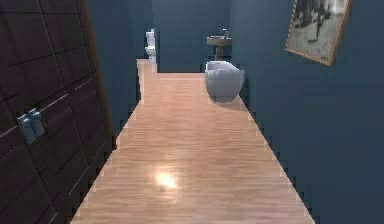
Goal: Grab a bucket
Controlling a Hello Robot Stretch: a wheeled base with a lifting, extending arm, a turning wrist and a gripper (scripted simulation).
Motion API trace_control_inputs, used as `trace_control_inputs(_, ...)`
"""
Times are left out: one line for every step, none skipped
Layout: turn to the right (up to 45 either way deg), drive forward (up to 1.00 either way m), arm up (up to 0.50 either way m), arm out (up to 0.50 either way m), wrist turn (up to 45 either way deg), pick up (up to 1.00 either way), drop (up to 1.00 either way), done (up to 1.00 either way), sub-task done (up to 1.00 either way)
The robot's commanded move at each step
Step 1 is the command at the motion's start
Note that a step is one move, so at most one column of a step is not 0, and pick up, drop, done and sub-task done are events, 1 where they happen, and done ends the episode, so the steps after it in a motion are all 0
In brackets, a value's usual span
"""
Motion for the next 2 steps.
trace_control_inputs(0.0, 0.0, 0.16, 0.0, 0.0, 0.0, 0.0, 0.0, 0.0)
trace_control_inputs(0.0, 0.0, 0.0, 0.28, 0.0, 0.0, 0.0, 0.0, 0.0)
